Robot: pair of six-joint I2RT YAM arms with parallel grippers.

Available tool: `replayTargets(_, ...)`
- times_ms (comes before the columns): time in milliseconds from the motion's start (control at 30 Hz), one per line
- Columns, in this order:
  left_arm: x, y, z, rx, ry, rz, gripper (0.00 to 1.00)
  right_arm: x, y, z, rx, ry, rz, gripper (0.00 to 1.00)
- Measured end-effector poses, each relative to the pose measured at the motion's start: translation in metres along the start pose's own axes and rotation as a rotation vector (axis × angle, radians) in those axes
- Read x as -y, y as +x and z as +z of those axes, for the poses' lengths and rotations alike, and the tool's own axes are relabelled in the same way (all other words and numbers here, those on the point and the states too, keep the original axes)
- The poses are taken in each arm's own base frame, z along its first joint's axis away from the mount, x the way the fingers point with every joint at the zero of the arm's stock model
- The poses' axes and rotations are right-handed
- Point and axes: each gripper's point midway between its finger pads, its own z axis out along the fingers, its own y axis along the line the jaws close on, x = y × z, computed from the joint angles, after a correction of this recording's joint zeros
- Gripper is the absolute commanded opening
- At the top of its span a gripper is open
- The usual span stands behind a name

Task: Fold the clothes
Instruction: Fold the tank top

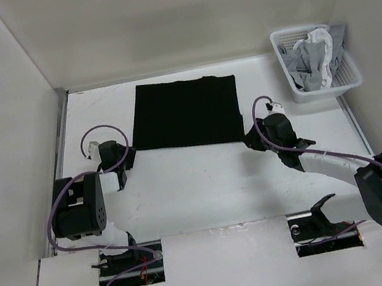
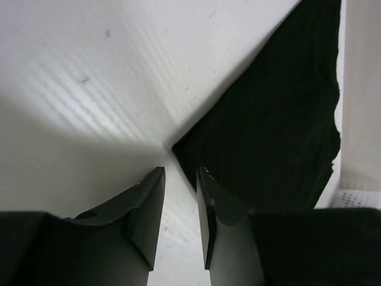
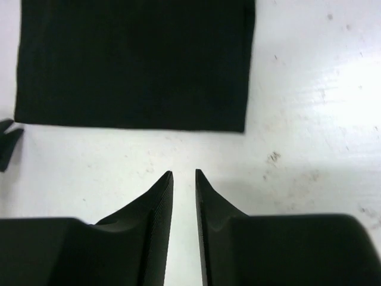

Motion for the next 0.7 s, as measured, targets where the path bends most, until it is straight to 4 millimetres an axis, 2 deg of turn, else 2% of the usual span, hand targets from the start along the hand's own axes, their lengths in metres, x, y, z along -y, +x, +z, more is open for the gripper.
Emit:
replayTargets(133,0.008,-0.004,0.012,0.014,0.026,-0.034,0.23,0.012,0.013,-0.004,-0.015,0.02,0.021,0.36)
replayTargets(267,0.011,-0.005,0.021,0.021,0.035,-0.057,0.11,0.018,0.014,-0.003,0.003,0.043,0.049,0.48)
replayTargets(333,0.009,-0.005,0.022,0.022,0.031,-0.064,0.07,0.023,0.015,-0.002,0.012,0.069,0.073,0.51)
replayTargets(467,0.008,-0.006,0.022,0.03,0.027,-0.066,0.04,0.036,0.027,0.006,-0.012,0.128,0.121,0.52)
replayTargets(567,0.008,-0.008,0.023,0.038,0.023,-0.066,0.03,0.047,0.042,0.017,-0.045,0.166,0.16,0.5)
replayTargets(700,0.008,-0.009,0.023,0.045,0.024,-0.066,0.01,0.045,0.032,0.03,-0.008,0.15,0.239,0.48)
